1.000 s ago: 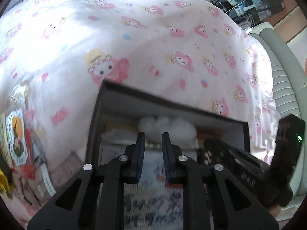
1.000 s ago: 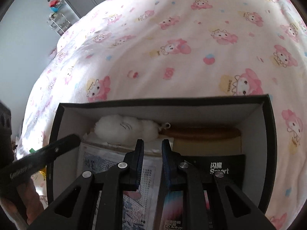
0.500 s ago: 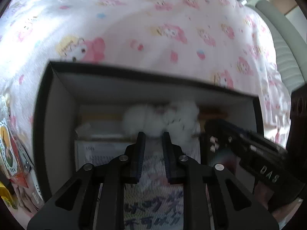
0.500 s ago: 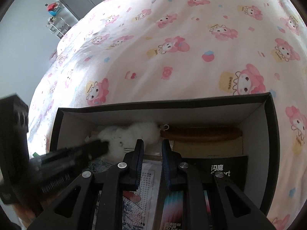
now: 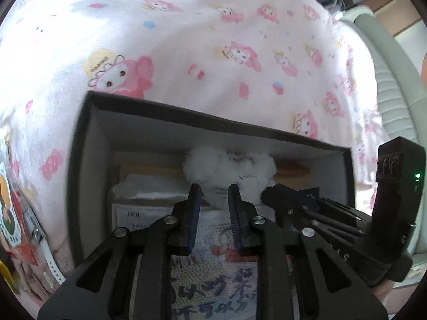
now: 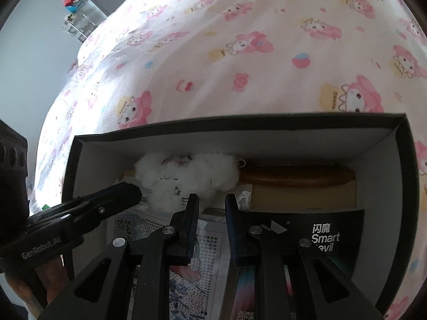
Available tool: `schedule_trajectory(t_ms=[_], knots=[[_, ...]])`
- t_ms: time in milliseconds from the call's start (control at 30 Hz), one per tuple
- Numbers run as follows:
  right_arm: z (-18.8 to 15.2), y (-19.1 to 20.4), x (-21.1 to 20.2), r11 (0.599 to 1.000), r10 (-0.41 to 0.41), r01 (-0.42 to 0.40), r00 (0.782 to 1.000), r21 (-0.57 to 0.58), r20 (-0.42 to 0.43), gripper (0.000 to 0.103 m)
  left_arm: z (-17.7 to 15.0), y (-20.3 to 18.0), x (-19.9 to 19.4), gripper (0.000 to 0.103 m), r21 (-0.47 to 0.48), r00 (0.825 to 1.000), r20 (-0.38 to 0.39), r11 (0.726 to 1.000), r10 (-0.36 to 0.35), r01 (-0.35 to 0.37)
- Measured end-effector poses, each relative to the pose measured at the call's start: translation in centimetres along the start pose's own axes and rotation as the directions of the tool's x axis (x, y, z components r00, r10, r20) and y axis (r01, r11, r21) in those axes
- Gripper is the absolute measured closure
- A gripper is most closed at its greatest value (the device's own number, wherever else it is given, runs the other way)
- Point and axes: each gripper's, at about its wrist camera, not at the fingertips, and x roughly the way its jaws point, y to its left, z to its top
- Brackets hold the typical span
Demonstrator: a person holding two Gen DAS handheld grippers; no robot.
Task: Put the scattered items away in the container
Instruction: 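Lower the plush into the box and open the right gripper, then lift the right gripper out of the box and back toward the pile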
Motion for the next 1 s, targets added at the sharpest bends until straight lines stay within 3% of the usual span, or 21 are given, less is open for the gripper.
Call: schedule_trajectory(t_ms=[167,367,567,667,767,833,933,1000], knots=[[0.1,-0.2,1.0,1.000,0.002,-0.002,1.000,0.004,-0.031,0.085,0.3,-0.1,1.1,0.082,0.001,0.999,-0.011,1.000,0.031,-0.031],[0.0,-0.6,0.6,1.000,0.026,-0.026,0.999,-0.004,-0.023,0.085,-0.2,-0.1,0.5,0.080,-0.017,1.000,0.024,1.000,0.012,-0.012],[-1.4,-1.3,-3.7,1.000,-0.025,0.024,0.998,0.019,0.064,0.084,-3.2,-1.6,-3.9,0.080,0.023,0.992,0.107,0.997,-0.071,0.069],[-3.1,0.0,-7.7,1.000,-0.029,0.029,0.989,0.001,0.145,0.076,-5.2,-2.7,-6.5,0.072,0.046,0.986,0.140,0.995,-0.093,0.088],[-5.1,1.8,-10.7,0.999,-0.036,0.043,0.975,-0.027,0.217,0.060,-7.3,-3.9,-9.0,0.071,0.089,0.980,0.183,0.994,-0.075,0.060],[-6.4,3.3,-11.9,0.998,-0.032,0.044,0.965,-0.041,0.260,0.055,-8.8,-4.5,-10.8,0.071,0.122,0.975,0.209,0.991,-0.074,0.050],[-9.0,4.6,-13.0,0.998,-0.041,0.053,0.954,-0.033,0.297,0.055,-10.5,-5.4,-12.5,0.071,0.156,0.966,0.256,0.988,-0.028,-0.012],[-9.8,5.1,-13.5,0.997,-0.050,0.065,0.948,-0.039,0.314,0.055,-11.4,-5.4,-13.0,0.070,0.168,0.967,0.251,0.986,-0.046,0.003]])
